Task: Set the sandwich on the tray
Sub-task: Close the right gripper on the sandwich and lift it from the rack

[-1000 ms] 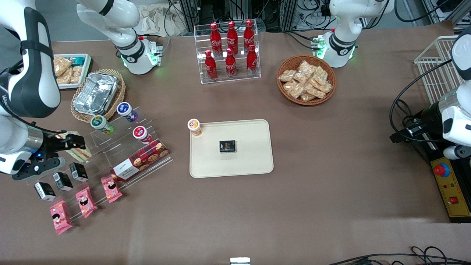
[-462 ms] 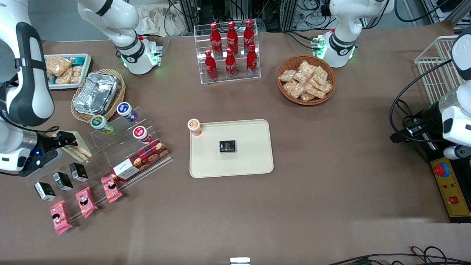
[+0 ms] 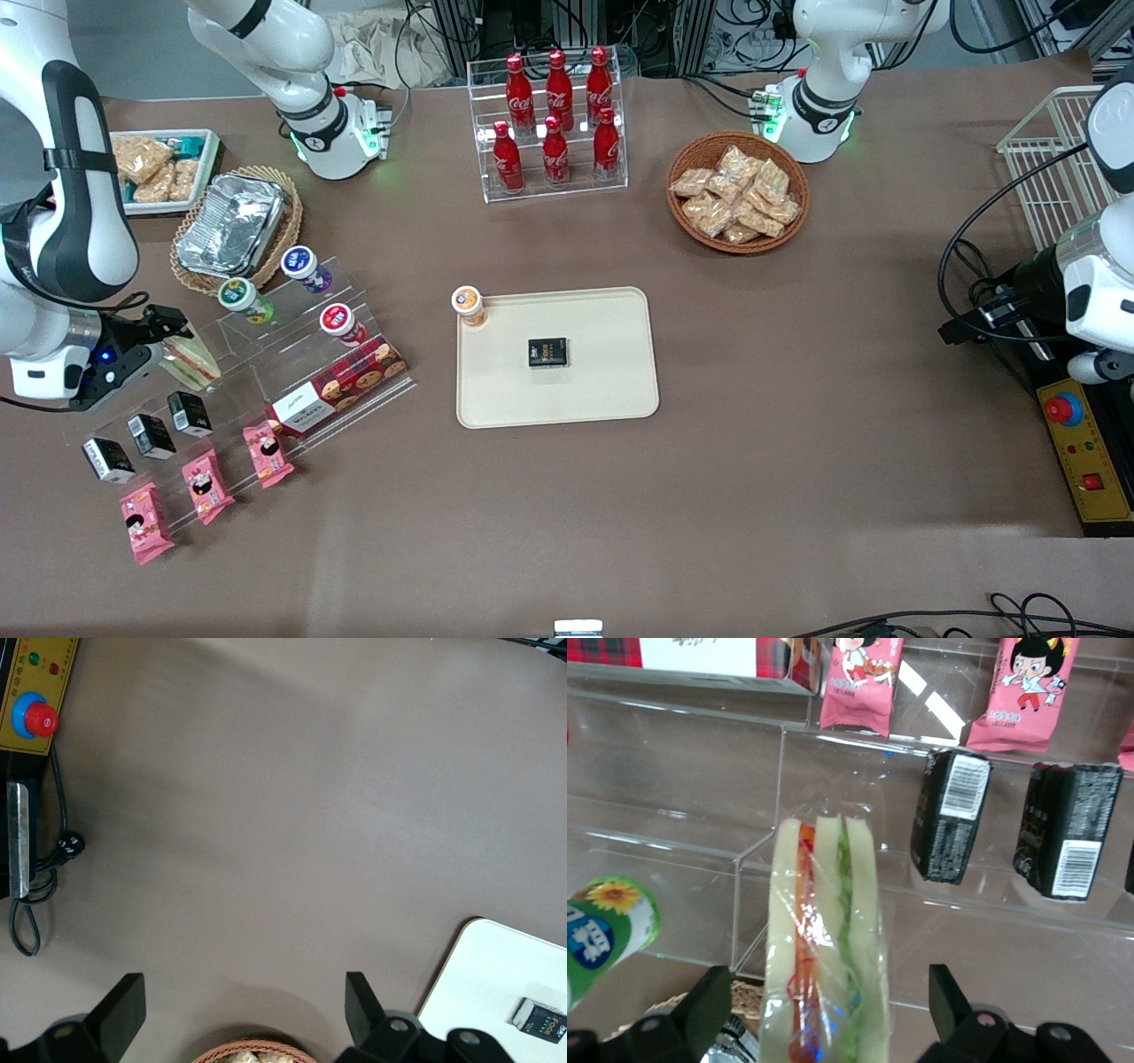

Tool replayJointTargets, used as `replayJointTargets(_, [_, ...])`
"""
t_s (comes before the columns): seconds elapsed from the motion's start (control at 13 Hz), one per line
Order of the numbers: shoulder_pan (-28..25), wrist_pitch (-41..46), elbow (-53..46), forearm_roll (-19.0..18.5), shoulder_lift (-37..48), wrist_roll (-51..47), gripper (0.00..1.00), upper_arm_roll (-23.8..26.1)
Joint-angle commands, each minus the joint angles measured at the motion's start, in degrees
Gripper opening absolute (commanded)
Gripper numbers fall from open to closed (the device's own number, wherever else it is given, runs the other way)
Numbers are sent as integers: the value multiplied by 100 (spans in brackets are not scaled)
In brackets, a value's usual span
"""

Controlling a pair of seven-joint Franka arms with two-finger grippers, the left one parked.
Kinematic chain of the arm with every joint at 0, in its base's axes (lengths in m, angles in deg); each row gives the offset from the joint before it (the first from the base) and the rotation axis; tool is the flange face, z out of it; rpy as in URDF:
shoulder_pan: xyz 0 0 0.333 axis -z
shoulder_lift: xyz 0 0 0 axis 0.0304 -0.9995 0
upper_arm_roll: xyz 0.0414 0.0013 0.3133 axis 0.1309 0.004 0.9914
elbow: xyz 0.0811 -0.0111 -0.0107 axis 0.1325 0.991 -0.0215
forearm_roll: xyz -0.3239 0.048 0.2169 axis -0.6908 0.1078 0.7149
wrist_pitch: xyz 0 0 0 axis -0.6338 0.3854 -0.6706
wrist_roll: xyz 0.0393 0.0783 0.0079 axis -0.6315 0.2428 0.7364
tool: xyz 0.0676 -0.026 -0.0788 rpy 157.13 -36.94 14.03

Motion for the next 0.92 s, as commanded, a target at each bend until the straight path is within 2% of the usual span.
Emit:
replayJointTargets(0.0, [42,-106,484,-21,448,88,97,40])
replayJointTargets(0.23, [68,-53,502,-21,457,218,91,40])
replayJointTargets(0.31, [94,-62,493,-21,448,341,84,14])
replayJointTargets(0.46, [156,-79,493,-21,440,483,79,-57])
replayJointTargets(0.54, [165,-97,476,-21,422,527,72,-83])
replayJointTargets(0.62, [156,-105,467,-21,405,579,70,-118])
replayJointTargets(0.77, [156,-97,423,-21,387,597,49,-119])
replayJointTargets(0.85, [156,-88,405,-21,387,597,35,-119])
